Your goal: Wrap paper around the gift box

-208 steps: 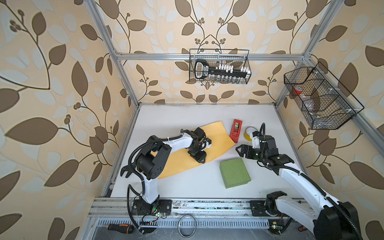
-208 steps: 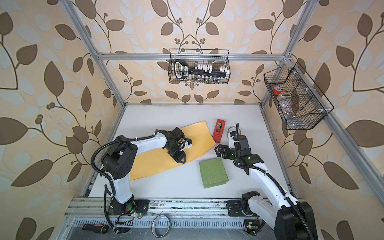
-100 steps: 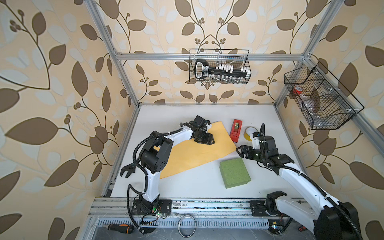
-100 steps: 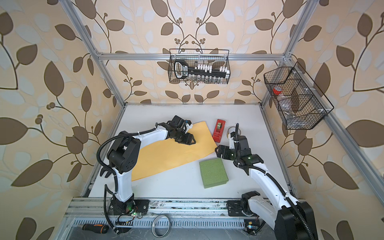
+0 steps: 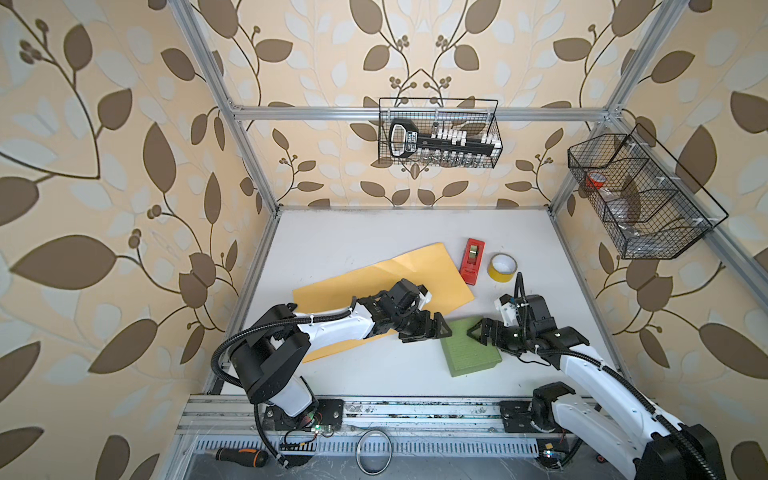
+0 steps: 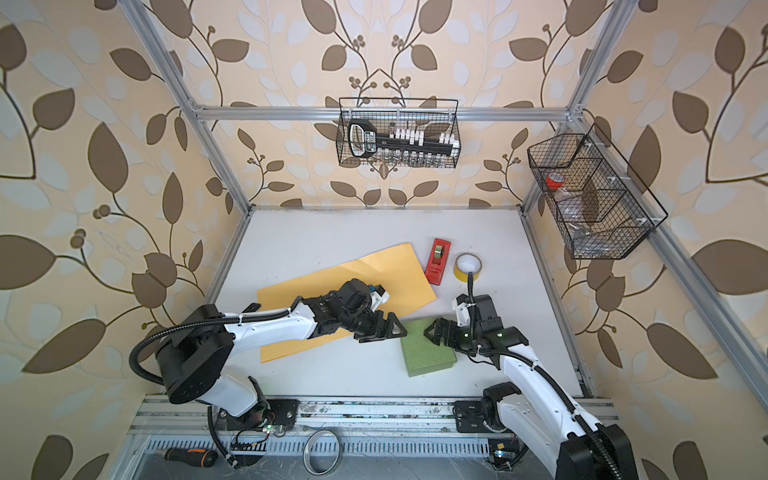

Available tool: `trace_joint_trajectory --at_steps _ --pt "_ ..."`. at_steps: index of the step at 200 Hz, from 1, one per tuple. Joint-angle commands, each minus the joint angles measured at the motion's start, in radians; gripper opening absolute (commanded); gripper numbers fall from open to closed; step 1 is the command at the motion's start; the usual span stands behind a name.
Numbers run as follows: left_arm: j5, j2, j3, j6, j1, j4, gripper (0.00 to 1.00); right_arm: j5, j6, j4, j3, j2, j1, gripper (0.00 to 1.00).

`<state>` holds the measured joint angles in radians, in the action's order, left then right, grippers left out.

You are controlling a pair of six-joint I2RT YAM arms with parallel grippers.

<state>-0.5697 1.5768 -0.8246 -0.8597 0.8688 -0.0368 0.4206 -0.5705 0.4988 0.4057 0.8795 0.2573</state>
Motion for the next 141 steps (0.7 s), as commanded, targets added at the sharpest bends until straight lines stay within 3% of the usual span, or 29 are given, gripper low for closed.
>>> trace_joint_trajectory --at_steps 1,21,57,98,141 --pt "-0.070 0.064 0.004 -0.124 0.039 -0.136 0.93 0.023 -0.069 -0.050 -0.052 -0.023 0.042 0.96" --pt "-0.074 0.082 0.026 -0.151 0.036 -0.175 0.89 0.046 -0.176 -0.164 -0.095 -0.037 0.109 0.94" --pt "-0.016 -0.015 0.120 -0.129 -0.017 -0.124 0.88 0.011 -0.359 -0.369 -0.133 -0.052 0.263 0.93" --pt "-0.026 -0.057 0.176 -0.103 -0.042 -0.106 0.89 -0.005 -0.270 -0.365 -0.138 0.013 0.283 0.94" --pt "-0.095 -0.046 0.134 -0.128 -0.014 -0.163 0.79 0.065 -0.261 -0.406 -0.140 0.007 0.301 0.89"
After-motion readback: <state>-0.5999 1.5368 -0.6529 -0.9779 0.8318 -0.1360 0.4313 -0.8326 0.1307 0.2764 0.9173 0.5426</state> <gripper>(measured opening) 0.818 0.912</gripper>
